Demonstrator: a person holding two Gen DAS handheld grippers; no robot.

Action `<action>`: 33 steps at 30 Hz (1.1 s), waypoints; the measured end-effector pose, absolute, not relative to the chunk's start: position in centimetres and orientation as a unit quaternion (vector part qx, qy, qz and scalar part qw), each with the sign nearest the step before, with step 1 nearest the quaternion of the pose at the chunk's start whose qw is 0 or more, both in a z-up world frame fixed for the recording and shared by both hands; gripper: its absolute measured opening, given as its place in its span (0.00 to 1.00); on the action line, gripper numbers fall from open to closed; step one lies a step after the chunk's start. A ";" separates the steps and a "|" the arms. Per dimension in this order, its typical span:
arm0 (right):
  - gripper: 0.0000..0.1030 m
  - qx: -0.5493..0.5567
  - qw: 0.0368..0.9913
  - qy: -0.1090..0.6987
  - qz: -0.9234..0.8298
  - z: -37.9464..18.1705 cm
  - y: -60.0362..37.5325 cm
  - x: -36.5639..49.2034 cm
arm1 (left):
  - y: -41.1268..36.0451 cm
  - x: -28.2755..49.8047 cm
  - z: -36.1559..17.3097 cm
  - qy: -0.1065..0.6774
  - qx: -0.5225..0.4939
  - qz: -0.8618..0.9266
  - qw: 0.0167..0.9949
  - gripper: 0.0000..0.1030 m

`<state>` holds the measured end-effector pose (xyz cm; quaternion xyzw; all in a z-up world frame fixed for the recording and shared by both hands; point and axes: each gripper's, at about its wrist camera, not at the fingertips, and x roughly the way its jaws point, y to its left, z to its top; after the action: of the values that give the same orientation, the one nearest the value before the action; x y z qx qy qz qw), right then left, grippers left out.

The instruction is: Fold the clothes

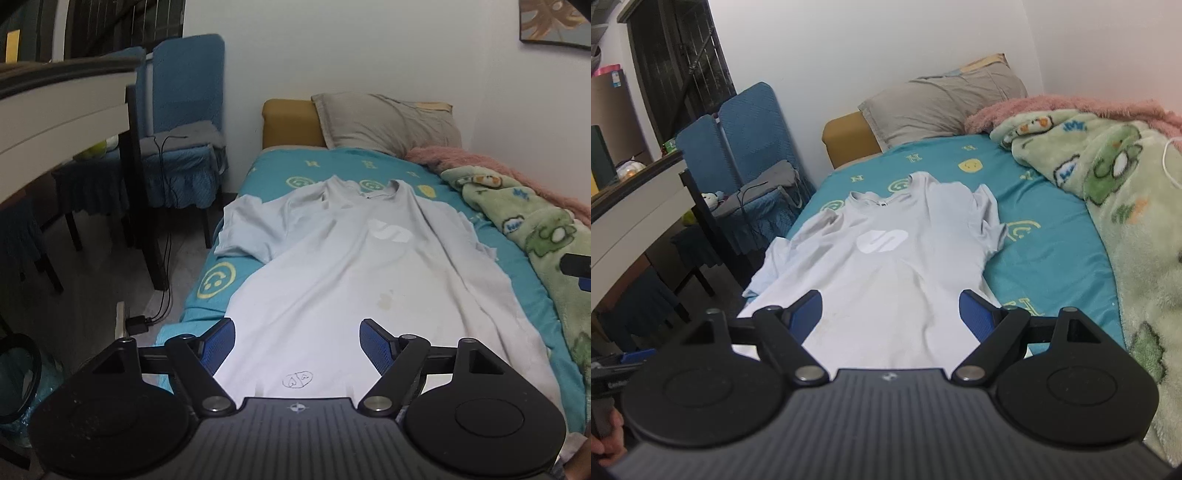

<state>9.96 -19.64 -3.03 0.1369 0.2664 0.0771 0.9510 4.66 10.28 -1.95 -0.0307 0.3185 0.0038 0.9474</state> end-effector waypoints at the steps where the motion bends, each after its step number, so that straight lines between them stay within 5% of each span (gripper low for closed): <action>1: 0.80 0.135 0.952 0.267 0.070 -2.2 -19.4 9.7 | 10.4 4.4 -1.4 0.316 -0.038 0.002 0.948 0.77; 6: 0.80 0.132 0.961 0.243 0.028 5.0 -18.7 7.8 | 10.2 3.3 4.4 0.294 -0.077 -0.005 0.953 0.83; 9: 0.80 0.121 0.968 0.219 0.032 9.4 -18.0 6.9 | 8.5 2.3 8.3 0.279 -0.075 -0.010 0.957 0.99; 15: 0.80 0.081 0.978 0.188 0.048 16.3 -15.8 6.2 | 4.1 0.6 12.2 0.238 -0.006 -0.017 0.971 1.00; 21: 0.79 0.083 0.975 0.193 0.073 10.3 -16.7 8.2 | 2.1 0.6 8.9 0.216 0.018 0.000 0.976 1.00; 26: 0.37 0.084 0.973 0.208 0.055 3.2 -19.4 10.4 | 2.1 2.4 3.8 0.227 0.020 0.019 0.973 1.00; 31: 0.43 0.140 0.963 0.221 0.062 0.1 -21.8 13.4 | 0.7 5.7 0.6 0.241 0.026 0.006 0.970 1.00; 33: 0.77 0.142 0.966 0.211 0.055 0.4 -22.5 15.1 | 0.3 7.2 -0.7 0.250 0.023 0.001 0.968 1.00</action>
<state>15.11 -22.51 0.36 0.1421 0.2110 0.0551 0.9655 7.22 0.28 -0.66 0.0229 0.2505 0.0011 0.9679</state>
